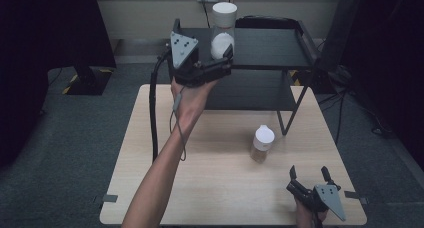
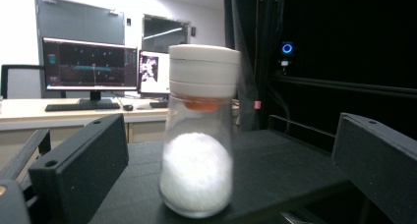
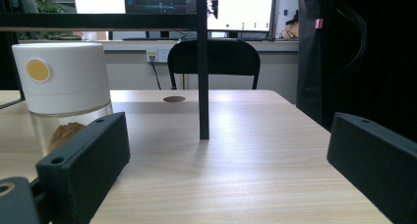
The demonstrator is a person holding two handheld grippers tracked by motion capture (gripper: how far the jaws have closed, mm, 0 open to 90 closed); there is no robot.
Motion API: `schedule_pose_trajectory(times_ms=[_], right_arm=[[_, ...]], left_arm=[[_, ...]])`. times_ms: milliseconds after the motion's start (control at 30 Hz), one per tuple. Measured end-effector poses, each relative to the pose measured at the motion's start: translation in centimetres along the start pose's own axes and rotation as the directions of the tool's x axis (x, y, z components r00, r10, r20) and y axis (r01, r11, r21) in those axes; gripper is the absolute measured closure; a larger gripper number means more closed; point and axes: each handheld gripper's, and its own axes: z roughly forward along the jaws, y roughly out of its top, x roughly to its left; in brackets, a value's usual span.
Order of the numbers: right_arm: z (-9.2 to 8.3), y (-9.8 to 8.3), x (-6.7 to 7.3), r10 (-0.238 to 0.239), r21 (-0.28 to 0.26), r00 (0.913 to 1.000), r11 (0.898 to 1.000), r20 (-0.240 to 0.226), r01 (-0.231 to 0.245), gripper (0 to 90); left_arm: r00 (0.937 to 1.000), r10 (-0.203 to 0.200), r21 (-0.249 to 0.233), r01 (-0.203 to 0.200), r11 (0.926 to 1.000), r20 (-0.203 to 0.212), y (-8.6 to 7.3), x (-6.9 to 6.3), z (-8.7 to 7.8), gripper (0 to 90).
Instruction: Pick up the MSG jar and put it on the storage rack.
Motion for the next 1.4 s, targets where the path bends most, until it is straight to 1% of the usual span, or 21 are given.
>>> schedule_pose_trajectory(times_ms=[33,67,100,200,300,367,433,500,600,633,667,733,833,900,967,1033,1100,1133,1233,1300,1400], right_arm=[[0.0,0.0,0.0,0.001,-0.001,1.0000,1.000,0.001,-0.001,1.0],[0.0,0.0,0.0,0.001,-0.001,1.0000,1.000,0.001,-0.001,1.0],[0.0,0.0,0.0,0.001,-0.001,1.0000,1.000,0.001,-0.001,1.0],[0.0,0.0,0.0,0.002,-0.002,1.0000,1.000,0.002,-0.002,1.0],[0.0,0.0,0.0,0.002,-0.002,1.0000,1.000,0.003,-0.002,1.0],[0.0,0.0,0.1,0.003,-0.002,1.0000,1.000,0.004,-0.003,1.0],[0.0,0.0,0.1,0.002,-0.001,1.0000,1.000,0.006,-0.002,1.0],[0.0,0.0,0.1,0.000,0.000,1.0000,1.000,0.007,0.000,1.0],[0.0,0.0,0.1,0.000,0.000,1.0000,1.000,0.007,0.000,1.0],[0.0,0.0,0.1,0.000,0.000,1.0000,1.000,0.007,0.000,1.1],[0.0,0.0,0.1,0.000,0.000,1.0000,1.000,0.008,0.000,1.0],[0.0,0.0,0.1,0.000,0.001,1.0000,1.000,0.008,0.000,1.0],[0.0,0.0,0.2,0.000,0.000,1.0000,1.000,0.010,0.000,1.1],[0.0,0.0,0.2,0.000,0.001,0.9999,1.000,0.012,0.000,1.0],[0.0,0.0,0.2,-0.001,0.002,0.9999,1.000,0.012,0.001,1.1],[0.0,0.0,0.2,-0.001,0.002,0.9999,1.000,0.011,0.001,1.0],[0.0,0.0,0.2,-0.001,0.001,0.9999,1.000,0.011,0.001,1.1],[0.0,0.0,0.2,-0.001,0.002,0.9999,1.000,0.011,0.001,1.0],[0.0,0.0,0.2,-0.002,0.001,1.0000,1.000,0.009,0.002,1.0],[0.0,0.0,0.2,0.000,-0.001,0.9999,1.000,0.012,0.000,1.0],[0.0,0.0,0.2,-0.001,-0.001,0.9999,1.000,0.012,0.001,1.0]], left_arm=[[1.0000,-0.002,-0.004,0.002,1.0000,0.008,-0.2,-0.1,-0.5,0.0],[0.9996,-0.007,-0.005,0.007,1.0000,0.028,-0.3,0.0,-1.0,0.0],[0.9991,-0.012,-0.015,0.013,0.9998,0.040,-0.7,-0.1,-2.0,0.0],[0.9994,0.015,-0.039,-0.014,0.9991,0.030,-1.6,-0.7,-3.6,0.1],[0.9984,0.050,-0.039,-0.049,0.9980,0.026,-2.5,-1.2,-5.3,0.1],[0.9984,0.046,-0.040,-0.045,0.9982,0.034,-3.2,-1.2,-6.1,0.3],[0.9988,0.022,-0.042,-0.020,0.9989,0.045,-4.1,-1.1,-6.9,0.3],[0.9992,0.012,-0.032,-0.011,0.9994,0.038,-4.9,-1.3,-7.5,0.2],[0.9997,0.012,-0.031,-0.011,0.9995,0.019,-6.4,-1.6,-8.3,0.1],[0.9996,0.019,-0.031,-0.018,0.9994,0.019,-6.8,-1.6,-8.5,0.1],[0.9990,0.041,-0.019,-0.041,0.9990,0.016,-7.1,-1.7,-8.6,0.1],[0.9971,0.075,-0.017,-0.075,0.9970,-0.009,-8.0,-2.2,-9.1,0.0],[0.9957,0.088,-0.015,-0.089,0.9960,-0.027,-9.0,-2.4,-9.6,0.0],[0.9953,0.093,-0.013,-0.094,0.9955,-0.025,-10.0,-2.4,-10.1,0.0],[0.9942,0.101,0.000,-0.101,0.9948,-0.035,-11.0,-2.4,-10.6,0.1],[0.9944,0.092,-0.001,-0.092,0.9958,-0.052,-12.4,-2.4,-11.1,0.0],[0.9961,0.066,-0.007,-0.067,0.9977,-0.058,-13.6,-2.2,-11.5,0.0],[0.9955,0.060,-0.001,-0.060,0.9982,-0.073,-14.2,-2.3,-11.7,0.0],[0.9950,0.048,0.026,-0.046,0.9986,-0.088,-15.9,-2.1,-12.0,0.0],[0.9945,0.040,0.056,-0.034,0.9978,-0.097,-16.6,-2.0,-12.2,0.0],[0.9953,0.006,0.094,0.003,0.9956,-0.097,-17.6,-1.8,-12.5,0.1]])
